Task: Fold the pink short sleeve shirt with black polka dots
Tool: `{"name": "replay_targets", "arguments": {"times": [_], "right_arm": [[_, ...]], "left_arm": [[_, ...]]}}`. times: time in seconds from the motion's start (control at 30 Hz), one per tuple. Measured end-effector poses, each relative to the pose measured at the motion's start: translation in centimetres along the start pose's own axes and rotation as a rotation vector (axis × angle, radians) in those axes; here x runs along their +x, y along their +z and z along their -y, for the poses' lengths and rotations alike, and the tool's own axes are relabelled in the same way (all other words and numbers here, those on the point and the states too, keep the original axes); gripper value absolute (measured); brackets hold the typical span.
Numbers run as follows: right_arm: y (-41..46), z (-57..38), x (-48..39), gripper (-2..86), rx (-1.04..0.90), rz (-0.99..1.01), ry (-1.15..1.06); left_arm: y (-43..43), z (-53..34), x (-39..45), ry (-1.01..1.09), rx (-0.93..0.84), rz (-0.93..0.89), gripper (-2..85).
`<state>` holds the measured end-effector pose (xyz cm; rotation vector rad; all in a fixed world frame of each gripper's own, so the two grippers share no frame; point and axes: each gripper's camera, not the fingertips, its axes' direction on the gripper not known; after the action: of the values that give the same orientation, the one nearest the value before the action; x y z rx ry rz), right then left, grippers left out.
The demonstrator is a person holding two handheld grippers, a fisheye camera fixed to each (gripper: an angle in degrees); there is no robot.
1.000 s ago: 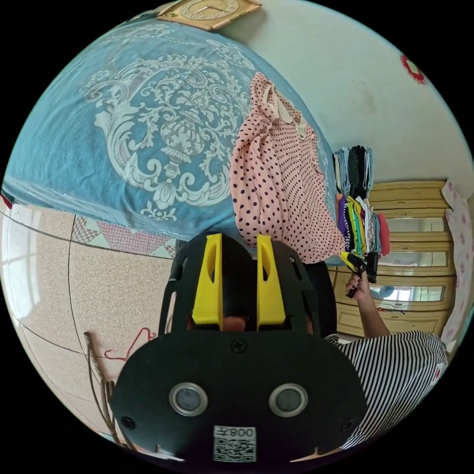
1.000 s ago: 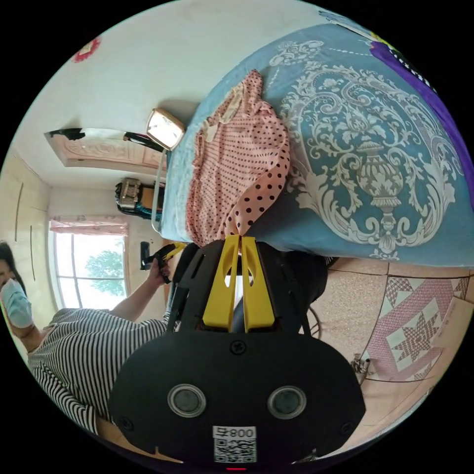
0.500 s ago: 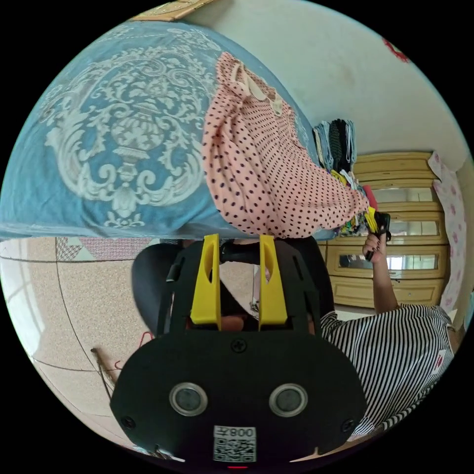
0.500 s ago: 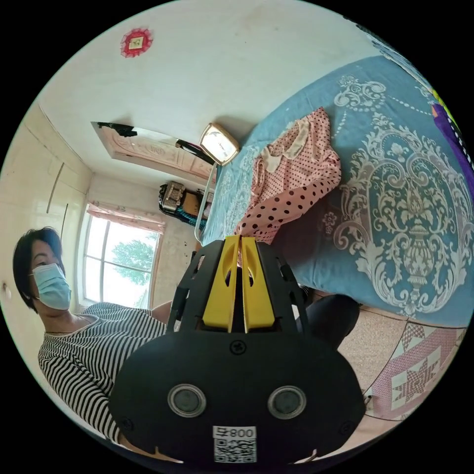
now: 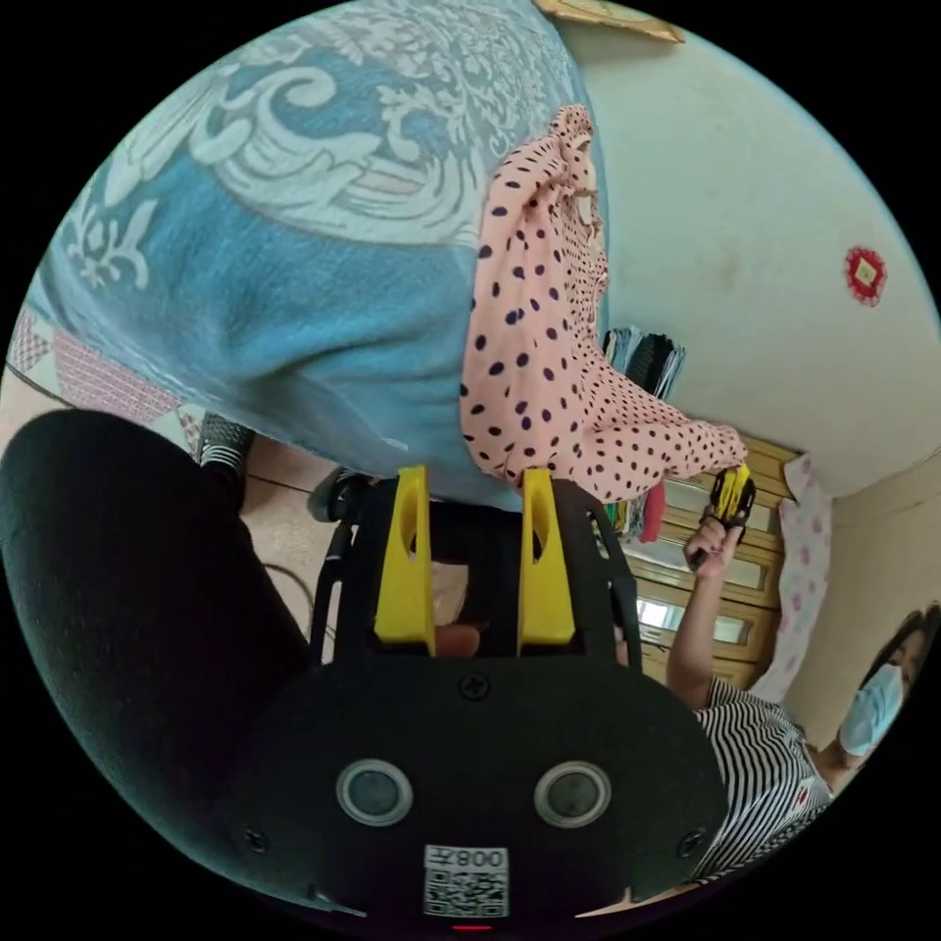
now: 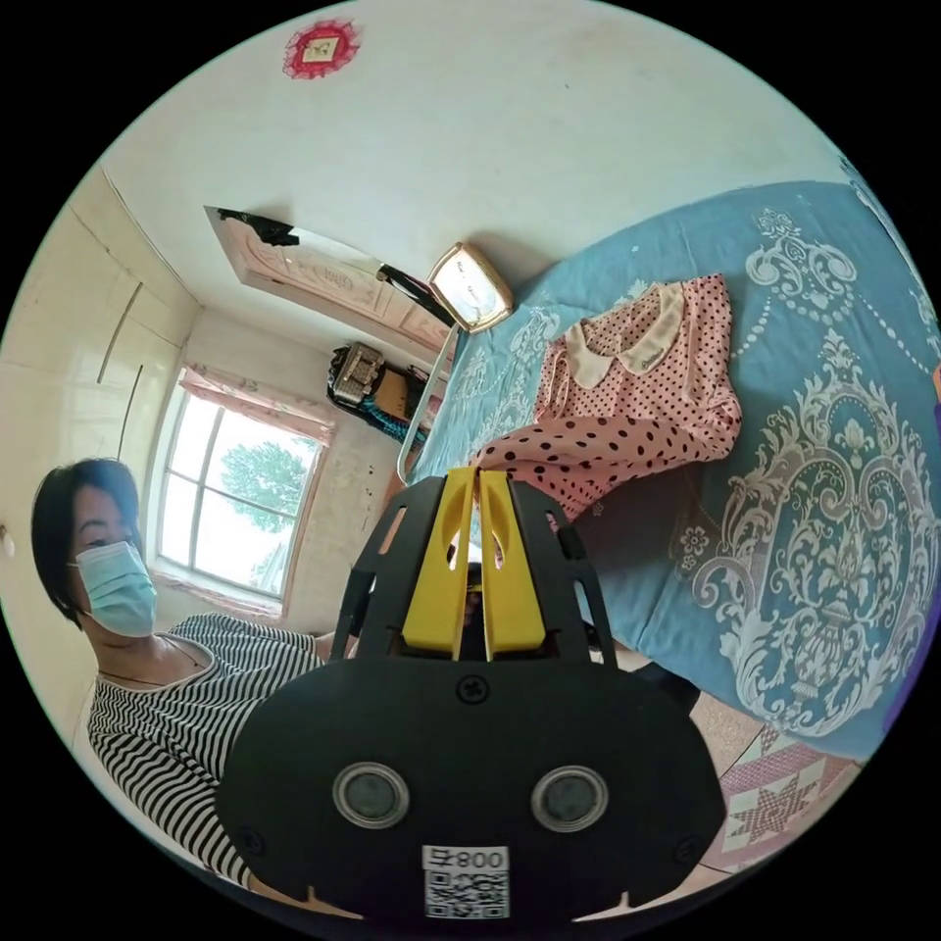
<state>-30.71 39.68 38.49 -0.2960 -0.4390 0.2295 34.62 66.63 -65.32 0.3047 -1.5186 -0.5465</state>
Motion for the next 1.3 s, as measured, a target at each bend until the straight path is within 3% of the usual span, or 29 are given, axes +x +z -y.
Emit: {"name": "replay_targets", "arguments": {"times": [0.2,0.33,0.7,1.3], "right_arm": [[-0.2,-0.6,0.3,0.3,0.003,0.009,0.013],[-1.3,-2.4,1.2,0.3,0.023,0.003,0.032],[-4.2,-11.5,4.7,0.2,0.082,0.024,0.142],[-2.8,-25.3,7.7,0.2,0.081,0.104,0.196]], "left_arm": [[-0.6,-1.3,-0.5,0.046,-0.017,0.026,6.4],[-2.8,-2.9,-0.3,0.09,0.043,-0.074,2.3],[-10.3,-6.6,2.6,0.239,0.157,-0.138,1.0],[-15.5,-10.9,6.2,0.398,0.153,-0.129,0.7]]}}
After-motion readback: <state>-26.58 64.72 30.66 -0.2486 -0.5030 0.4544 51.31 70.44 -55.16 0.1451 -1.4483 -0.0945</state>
